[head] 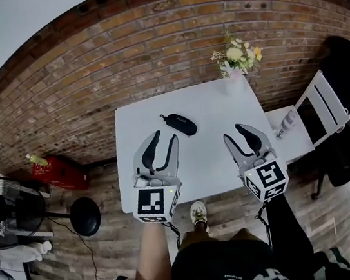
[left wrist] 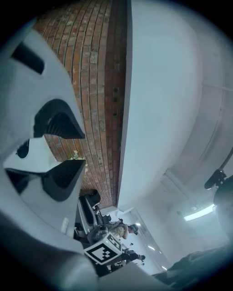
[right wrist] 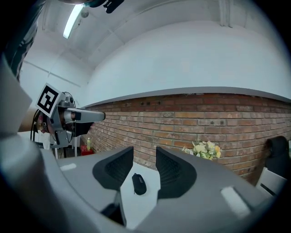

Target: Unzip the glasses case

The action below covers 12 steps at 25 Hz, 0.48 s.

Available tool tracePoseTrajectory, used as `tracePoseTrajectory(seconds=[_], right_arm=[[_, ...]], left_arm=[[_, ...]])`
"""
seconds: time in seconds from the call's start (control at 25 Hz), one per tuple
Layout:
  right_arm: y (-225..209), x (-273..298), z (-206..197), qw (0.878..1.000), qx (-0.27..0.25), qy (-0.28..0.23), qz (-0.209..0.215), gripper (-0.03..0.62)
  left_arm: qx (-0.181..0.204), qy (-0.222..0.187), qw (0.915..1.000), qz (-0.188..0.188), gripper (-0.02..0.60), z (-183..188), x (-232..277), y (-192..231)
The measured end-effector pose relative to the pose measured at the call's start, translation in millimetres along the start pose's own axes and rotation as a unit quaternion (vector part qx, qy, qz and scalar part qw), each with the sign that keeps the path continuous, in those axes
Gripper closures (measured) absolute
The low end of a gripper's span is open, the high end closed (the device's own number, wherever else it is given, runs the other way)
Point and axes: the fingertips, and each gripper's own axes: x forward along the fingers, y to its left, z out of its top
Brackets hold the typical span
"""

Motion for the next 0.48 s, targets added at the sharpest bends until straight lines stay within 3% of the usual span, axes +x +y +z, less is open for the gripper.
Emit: tracePoseTrajectory(seconds=[0.48], right_arm=[[-17.4,133.4,-8.4,0.999,-0.006,0.041,-0.032,0.419]], left_arm=[[-0.012,0.012,0.9972,-0.073,0.442,-46.0,102.7,84.9]])
